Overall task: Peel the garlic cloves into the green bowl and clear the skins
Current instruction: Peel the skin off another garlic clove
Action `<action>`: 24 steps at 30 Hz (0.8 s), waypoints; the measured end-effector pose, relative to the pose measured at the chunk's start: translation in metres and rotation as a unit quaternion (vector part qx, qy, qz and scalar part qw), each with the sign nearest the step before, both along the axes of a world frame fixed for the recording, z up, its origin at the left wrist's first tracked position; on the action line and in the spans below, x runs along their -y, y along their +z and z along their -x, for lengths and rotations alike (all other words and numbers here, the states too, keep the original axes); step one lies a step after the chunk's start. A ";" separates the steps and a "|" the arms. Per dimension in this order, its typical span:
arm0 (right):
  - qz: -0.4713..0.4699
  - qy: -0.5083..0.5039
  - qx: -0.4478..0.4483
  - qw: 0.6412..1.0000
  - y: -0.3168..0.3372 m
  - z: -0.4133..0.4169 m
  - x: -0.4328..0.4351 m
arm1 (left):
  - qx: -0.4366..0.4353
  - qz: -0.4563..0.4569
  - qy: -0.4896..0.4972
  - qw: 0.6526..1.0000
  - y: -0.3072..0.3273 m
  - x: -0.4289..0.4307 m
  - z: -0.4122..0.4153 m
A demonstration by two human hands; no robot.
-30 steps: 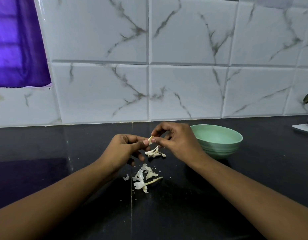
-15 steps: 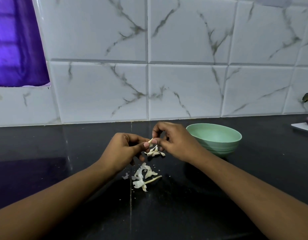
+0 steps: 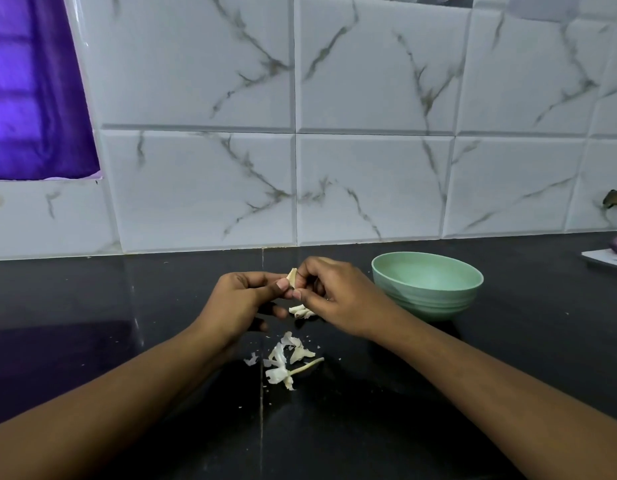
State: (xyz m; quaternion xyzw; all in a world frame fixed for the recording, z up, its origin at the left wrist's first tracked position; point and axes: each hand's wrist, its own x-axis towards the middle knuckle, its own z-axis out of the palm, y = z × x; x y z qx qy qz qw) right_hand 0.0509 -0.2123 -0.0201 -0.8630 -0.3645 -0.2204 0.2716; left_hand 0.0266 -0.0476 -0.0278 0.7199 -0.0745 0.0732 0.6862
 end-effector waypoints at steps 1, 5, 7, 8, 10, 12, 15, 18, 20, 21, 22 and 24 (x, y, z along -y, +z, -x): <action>-0.005 0.006 -0.009 1.000 0.001 0.000 0.000 | -0.005 0.008 -0.003 1.000 0.000 0.000 0.001; -0.005 0.021 -0.054 0.998 0.003 0.000 0.003 | -0.039 0.031 -0.021 0.999 0.001 0.001 0.001; -0.014 0.032 -0.079 0.996 0.003 0.000 0.004 | -0.053 0.030 -0.025 0.998 0.000 0.001 0.001; -0.019 0.038 -0.093 0.995 0.004 0.001 0.004 | -0.057 0.029 -0.025 0.998 0.000 0.002 0.001; -0.022 0.047 -0.117 0.992 0.005 0.001 0.003 | -0.061 0.027 -0.026 0.997 0.000 0.003 0.001; -0.021 0.050 -0.138 0.989 0.006 0.002 0.003 | -0.066 0.027 -0.025 0.997 -0.001 0.004 0.001; -0.024 0.060 -0.162 0.985 0.006 0.003 0.004 | -0.075 0.032 -0.019 0.997 -0.001 0.005 0.001; -0.020 0.069 -0.181 0.981 0.007 0.004 0.004 | -0.078 0.040 -0.008 0.996 -0.002 0.005 0.000; -0.015 0.073 -0.192 0.979 0.006 0.004 0.004 | -0.078 0.043 -0.001 0.996 -0.002 0.004 -0.001; -0.013 0.073 -0.198 0.977 0.006 0.005 0.004 | -0.077 0.044 0.002 0.996 -0.002 0.004 -0.001; -0.012 0.073 -0.205 0.976 0.006 0.005 0.004 | -0.076 0.045 0.005 0.996 -0.002 0.003 -0.001; -0.007 0.070 -0.219 0.973 0.006 0.006 0.005 | -0.071 0.049 0.015 0.996 -0.002 0.001 -0.003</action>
